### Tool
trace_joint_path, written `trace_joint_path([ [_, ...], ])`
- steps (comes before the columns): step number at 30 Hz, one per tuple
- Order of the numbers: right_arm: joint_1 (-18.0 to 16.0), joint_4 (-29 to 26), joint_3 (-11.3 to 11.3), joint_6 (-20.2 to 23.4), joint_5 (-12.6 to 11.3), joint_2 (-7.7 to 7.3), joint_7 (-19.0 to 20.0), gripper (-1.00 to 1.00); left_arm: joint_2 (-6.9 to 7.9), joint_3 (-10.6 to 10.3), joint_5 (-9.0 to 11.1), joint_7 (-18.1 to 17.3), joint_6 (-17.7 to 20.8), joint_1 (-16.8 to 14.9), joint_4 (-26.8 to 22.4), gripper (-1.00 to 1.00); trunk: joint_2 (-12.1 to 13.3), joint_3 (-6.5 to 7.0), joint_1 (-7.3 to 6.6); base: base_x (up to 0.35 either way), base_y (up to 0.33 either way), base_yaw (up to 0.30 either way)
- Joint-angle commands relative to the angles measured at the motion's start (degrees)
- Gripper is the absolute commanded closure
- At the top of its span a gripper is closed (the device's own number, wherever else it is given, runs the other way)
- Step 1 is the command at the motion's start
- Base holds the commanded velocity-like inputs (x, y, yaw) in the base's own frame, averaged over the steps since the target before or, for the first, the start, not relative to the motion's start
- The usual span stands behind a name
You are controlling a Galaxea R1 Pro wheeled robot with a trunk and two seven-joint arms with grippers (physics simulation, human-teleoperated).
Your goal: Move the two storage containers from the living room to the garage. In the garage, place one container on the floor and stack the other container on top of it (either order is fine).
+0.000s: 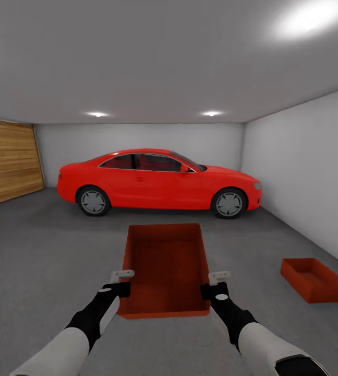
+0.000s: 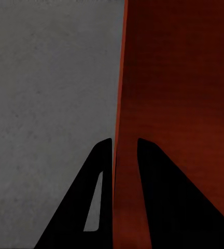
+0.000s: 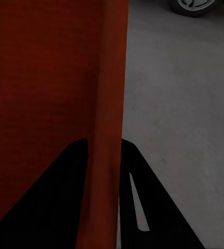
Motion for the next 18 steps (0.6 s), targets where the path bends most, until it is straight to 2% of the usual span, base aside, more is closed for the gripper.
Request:
trace_joint_path([
  [1,-0.02,0.22,-0.92,0.12,0.17,-0.01,-0.94,1.00,0.09,0.15,-0.54,0.85,0.02,-0.04,-1.32,1.00,-0.05,-0.06,0.05,0.322,-0.030,-0.160],
  [18,-0.02,0.22,-0.89,0.19,0.14,0.04,-1.43,1.00,0.09,0.15,-0.53,0.86,0.02,-0.01,-1.32,1.00,-0.05,-0.06,0.05,0.322,-0.003,-0.247],
])
